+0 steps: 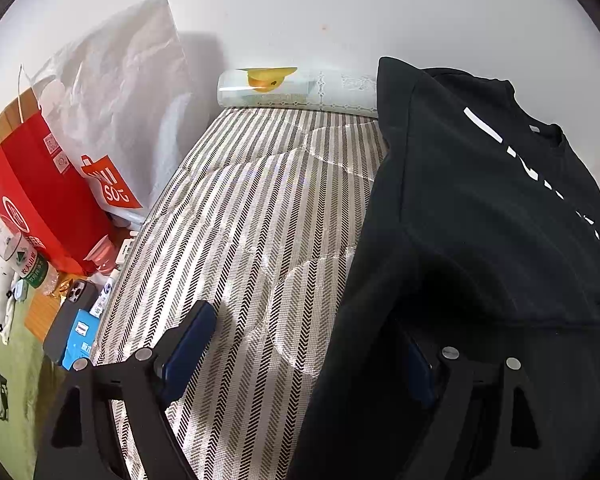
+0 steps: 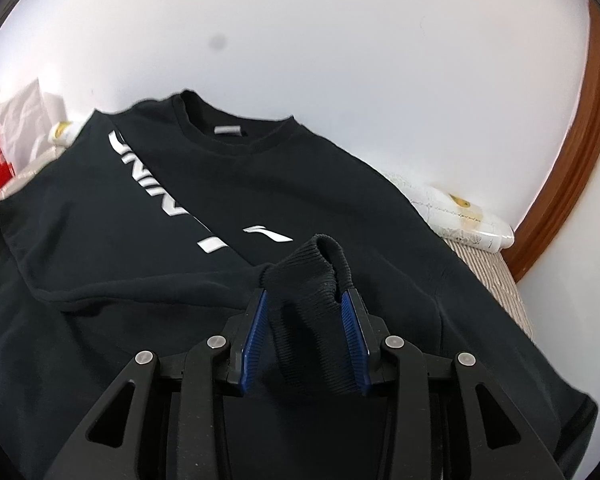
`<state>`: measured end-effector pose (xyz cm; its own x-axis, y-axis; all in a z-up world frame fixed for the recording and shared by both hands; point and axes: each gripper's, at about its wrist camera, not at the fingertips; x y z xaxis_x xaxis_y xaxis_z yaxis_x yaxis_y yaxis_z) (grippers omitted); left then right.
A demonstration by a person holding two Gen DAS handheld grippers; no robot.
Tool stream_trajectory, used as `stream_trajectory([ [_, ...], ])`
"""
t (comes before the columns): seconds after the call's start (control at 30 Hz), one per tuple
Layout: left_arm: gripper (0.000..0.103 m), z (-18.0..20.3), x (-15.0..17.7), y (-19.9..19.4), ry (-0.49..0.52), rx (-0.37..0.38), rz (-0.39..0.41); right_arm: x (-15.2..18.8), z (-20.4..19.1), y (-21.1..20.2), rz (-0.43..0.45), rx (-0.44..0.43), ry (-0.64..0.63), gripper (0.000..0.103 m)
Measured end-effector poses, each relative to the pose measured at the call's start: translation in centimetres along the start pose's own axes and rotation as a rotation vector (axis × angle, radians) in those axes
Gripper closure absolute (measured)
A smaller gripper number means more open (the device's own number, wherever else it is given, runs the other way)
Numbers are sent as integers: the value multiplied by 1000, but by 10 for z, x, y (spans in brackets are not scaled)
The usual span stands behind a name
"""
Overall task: Fold small clothes
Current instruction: 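Lay the cuff down along the sweatshirt body with the right tool and open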
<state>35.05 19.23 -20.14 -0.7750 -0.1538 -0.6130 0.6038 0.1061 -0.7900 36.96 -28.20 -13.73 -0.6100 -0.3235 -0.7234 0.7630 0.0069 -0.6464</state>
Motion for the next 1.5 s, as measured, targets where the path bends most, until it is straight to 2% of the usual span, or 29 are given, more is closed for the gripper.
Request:
stream_trajectory([
  [0.33, 19, 0, 0, 0, 0, 0, 0, -15, -5, 18, -71, -57, -90, 66],
  [0.37, 19, 0, 0, 0, 0, 0, 0, -14, -4, 18, -69, -59, -84, 70],
  [0.4, 19, 0, 0, 0, 0, 0, 0, -13, -2, 16, -62, -63, -74, 86],
  [0.43, 19, 0, 0, 0, 0, 0, 0, -12, 2, 13, -53, -73, -58, 93],
  [0.47, 19, 0, 0, 0, 0, 0, 0, -11, 5, 10, -45, -91, -41, 95],
  [0.53, 19, 0, 0, 0, 1, -1, 0, -5, 17, -8, 10, -188, 12, 96],
  [0.7, 19, 0, 0, 0, 0, 1, 0, 21, 24, -51, 118, -258, 8, 96],
  [0.8, 19, 0, 0, 0, 0, 1, 0, 43, 31, -65, 120, -284, 21, 96],
  [1.1, 19, -1, 0, 0, 0, 1, 0, 92, 47, -62, 17, -295, 51, 96],
  [1.3, 19, -1, 0, 0, 0, 1, 0, 101, 41, -52, -75, -250, 11, 95],
  [1.37, 19, -1, 0, 0, 1, 1, 0, 98, 43, -60, -69, -227, 19, 95],
  [1.5, 19, -1, 1, 0, 6, -5, 4, 66, 40, -85, 25, -172, 30, 93],
])
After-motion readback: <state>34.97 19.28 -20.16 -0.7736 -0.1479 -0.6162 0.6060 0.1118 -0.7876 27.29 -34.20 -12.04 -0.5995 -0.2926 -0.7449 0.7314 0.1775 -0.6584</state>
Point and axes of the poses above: each gripper's, at about its wrist camera, not at the fingertips, and y roughly the way its jaws point, z to its right, x to its underside, and after that the axes turned 2 degrees about -y, right-handed
